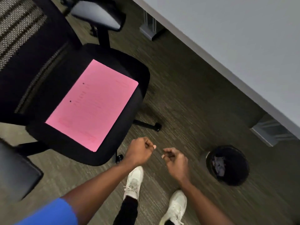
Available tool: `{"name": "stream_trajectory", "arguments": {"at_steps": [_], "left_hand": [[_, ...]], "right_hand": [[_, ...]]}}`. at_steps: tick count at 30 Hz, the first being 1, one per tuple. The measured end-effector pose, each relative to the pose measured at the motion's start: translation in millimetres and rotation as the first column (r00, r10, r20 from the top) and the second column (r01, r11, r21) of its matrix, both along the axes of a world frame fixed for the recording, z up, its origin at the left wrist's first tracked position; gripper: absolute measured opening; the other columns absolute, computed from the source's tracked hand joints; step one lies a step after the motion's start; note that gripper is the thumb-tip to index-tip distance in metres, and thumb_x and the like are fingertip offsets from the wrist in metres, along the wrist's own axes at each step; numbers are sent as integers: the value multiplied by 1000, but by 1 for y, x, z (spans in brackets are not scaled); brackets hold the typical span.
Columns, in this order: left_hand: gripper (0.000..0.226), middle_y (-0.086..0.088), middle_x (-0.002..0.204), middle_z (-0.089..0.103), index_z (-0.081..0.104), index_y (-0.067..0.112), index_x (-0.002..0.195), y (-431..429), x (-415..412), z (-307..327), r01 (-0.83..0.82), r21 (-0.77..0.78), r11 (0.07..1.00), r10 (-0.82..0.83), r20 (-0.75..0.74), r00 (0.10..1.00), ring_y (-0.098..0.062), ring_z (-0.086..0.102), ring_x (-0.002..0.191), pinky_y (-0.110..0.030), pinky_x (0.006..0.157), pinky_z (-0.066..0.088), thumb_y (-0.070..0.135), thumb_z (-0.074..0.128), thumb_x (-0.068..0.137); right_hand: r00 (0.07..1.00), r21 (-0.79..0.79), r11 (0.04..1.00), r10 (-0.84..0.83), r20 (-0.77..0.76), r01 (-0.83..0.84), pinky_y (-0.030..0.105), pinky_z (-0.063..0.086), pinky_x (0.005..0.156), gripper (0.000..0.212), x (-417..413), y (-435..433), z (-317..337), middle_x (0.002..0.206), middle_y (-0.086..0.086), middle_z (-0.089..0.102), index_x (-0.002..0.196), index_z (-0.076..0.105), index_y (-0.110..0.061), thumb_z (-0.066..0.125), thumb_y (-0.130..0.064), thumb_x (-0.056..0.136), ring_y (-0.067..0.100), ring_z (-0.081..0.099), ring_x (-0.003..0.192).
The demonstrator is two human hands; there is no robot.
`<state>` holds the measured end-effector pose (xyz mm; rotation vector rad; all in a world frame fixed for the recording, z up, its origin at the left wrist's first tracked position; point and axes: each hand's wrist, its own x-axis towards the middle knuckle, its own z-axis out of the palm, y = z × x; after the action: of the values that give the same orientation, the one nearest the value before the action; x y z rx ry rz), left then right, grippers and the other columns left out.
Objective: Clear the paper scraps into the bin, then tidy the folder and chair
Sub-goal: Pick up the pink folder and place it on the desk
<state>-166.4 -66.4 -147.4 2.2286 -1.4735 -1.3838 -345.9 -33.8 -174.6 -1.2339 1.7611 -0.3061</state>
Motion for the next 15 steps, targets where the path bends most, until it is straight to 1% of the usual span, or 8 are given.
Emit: {"name": "stream_trajectory", "arguments": {"at_steps": [2, 6, 9, 10, 12, 13, 14, 15], "left_hand": [[17, 1, 90, 81, 71, 21, 83, -1, 32, 18, -14, -11, 1000, 15, 41, 999, -19, 76, 90, -32, 84, 59, 33, 75, 95], [13, 5, 92, 82, 78, 21, 92, -4, 96, 53, -83, -90, 992, 93, 115, 989, -16, 76, 90, -34, 86, 59, 32, 74, 96], [16, 4, 91, 82, 79, 18, 98, -10, 139, 72, -127, -131, 983, 146, 157, 977, -17, 76, 90, -34, 88, 59, 33, 73, 98], [17, 3, 92, 82, 79, 18, 99, -14, 153, 76, -139, -136, 981, 161, 166, 973, -17, 76, 91, -35, 90, 59, 33, 72, 98], [19, 2, 94, 81, 79, 16, 103, -21, 178, 83, -170, -153, 974, 196, 182, 964, -18, 76, 92, -35, 92, 60, 34, 72, 99], [20, 1, 95, 81, 79, 16, 104, -26, 190, 84, -181, -168, 969, 212, 193, 958, -19, 76, 93, -35, 91, 60, 34, 72, 100], [21, 1, 96, 80, 78, 15, 104, -31, 201, 85, -186, -186, 965, 224, 210, 952, -19, 75, 94, -35, 91, 60, 35, 72, 100], [22, 2, 98, 80, 78, 15, 105, -35, 212, 85, -186, -203, 961, 232, 231, 945, -19, 75, 95, -33, 90, 59, 36, 72, 100]], "right_hand": [[997, -15, 997, 70, 44, -70, 30, 59, 87, 25, 31, -5, 9, 98, -5, 80, 114, 78, -21, 73, -10, 92, 11, 74, 90], [981, -78, 986, 156, 116, -148, 35, 57, 92, 25, 85, -16, 29, 100, 1, 79, 115, 77, -17, 72, -7, 93, 18, 74, 95], [975, -120, 986, 138, 173, -118, 32, 56, 87, 27, 118, -25, 42, 97, 0, 78, 115, 76, -18, 72, -5, 92, 16, 73, 91], [974, -131, 987, 120, 192, -96, 28, 55, 83, 27, 128, -29, 45, 95, -2, 78, 114, 76, -18, 72, -4, 91, 12, 72, 88], [967, -143, 989, 76, 244, -42, 12, 50, 74, 28, 145, -37, 48, 90, -5, 77, 113, 75, -19, 74, -3, 89, -1, 69, 78], [961, -139, 990, 51, 270, -13, 9, 49, 72, 29, 153, -42, 49, 88, -7, 77, 113, 75, -20, 74, -4, 89, -3, 69, 76], [954, -124, 992, 21, 298, 17, 11, 53, 73, 31, 159, -46, 50, 86, -8, 77, 114, 73, -22, 75, -5, 88, -2, 71, 77], [944, -92, 995, -15, 330, 48, 19, 59, 75, 32, 165, -50, 50, 86, -6, 78, 115, 71, -23, 75, -6, 89, 2, 73, 78]]}}
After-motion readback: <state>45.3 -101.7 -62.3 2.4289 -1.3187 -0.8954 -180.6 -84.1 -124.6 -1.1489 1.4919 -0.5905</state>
